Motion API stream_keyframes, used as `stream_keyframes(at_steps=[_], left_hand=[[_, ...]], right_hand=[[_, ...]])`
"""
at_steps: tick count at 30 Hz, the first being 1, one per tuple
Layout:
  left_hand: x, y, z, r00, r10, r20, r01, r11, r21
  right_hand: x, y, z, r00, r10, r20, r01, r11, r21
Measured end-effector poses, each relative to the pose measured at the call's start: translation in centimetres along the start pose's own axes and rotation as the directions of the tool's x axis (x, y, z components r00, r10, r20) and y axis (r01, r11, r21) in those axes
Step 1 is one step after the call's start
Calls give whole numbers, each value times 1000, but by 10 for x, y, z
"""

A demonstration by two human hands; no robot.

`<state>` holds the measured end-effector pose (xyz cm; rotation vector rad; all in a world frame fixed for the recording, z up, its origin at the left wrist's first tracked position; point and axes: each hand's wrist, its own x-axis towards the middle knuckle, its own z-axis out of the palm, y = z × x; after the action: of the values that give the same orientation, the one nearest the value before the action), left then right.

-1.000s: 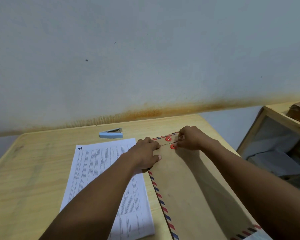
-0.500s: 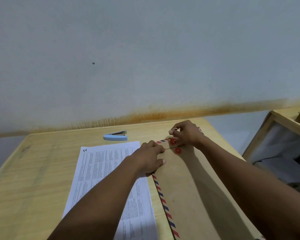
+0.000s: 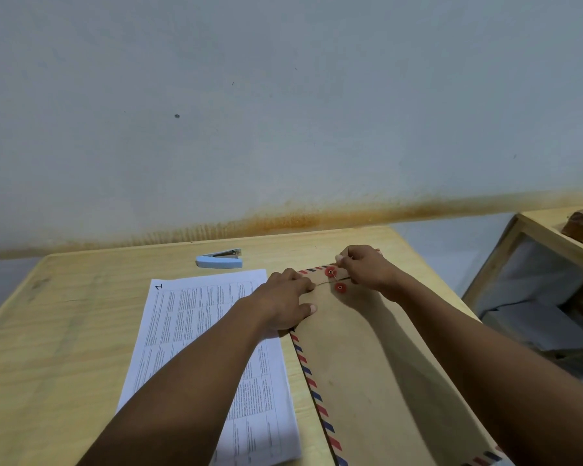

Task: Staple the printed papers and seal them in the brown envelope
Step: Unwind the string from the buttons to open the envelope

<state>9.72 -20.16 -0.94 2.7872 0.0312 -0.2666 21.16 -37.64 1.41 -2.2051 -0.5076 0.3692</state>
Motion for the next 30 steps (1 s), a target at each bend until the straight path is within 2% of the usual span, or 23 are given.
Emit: stream_keyframes(at_steps=[3,7,12,14,18,21,24,26,28,30], left_hand=[[0,0,0,1000,0,0,0,1000,-2],[-1,1,0,1000,-4,-2,4,1000,-2],[-1,0,2,1000,-7,-5,7,1000,-14],[-1,-1,2,1000,-11,-6,11,1000,-17],[0,-1,2,1000,-7,-6,7,1000,-18],[-1,-2,3,1000,-2,-13,1,999,-33],[-1,-3,3,1000,3,-21,-4,999,-39],[-1,-2,3,1000,6,-23,-7,999,-41],[0,-2,3,1000,4,-23,-5,999,-37],[1,-2,4,1000,-2,-21,2,1000,-30]], right_hand=[[5,10,-8,996,-64,-68,47,972,-230],[13,7,-12,995,-100,23,96,815,-571],[25,-5,-9,980,-200,-18,118,644,-756],[31,-11,-7,975,-219,-28,128,662,-739],[45,-17,1,988,-154,-12,120,816,-566],[46,-24,6,988,-113,103,149,865,-480],[36,-31,7,969,-98,228,152,960,-235],[26,-33,4,946,-71,317,110,988,-105],[17,-31,0,912,-9,411,43,996,-75],[9,-26,-3,886,71,458,-17,993,-121]])
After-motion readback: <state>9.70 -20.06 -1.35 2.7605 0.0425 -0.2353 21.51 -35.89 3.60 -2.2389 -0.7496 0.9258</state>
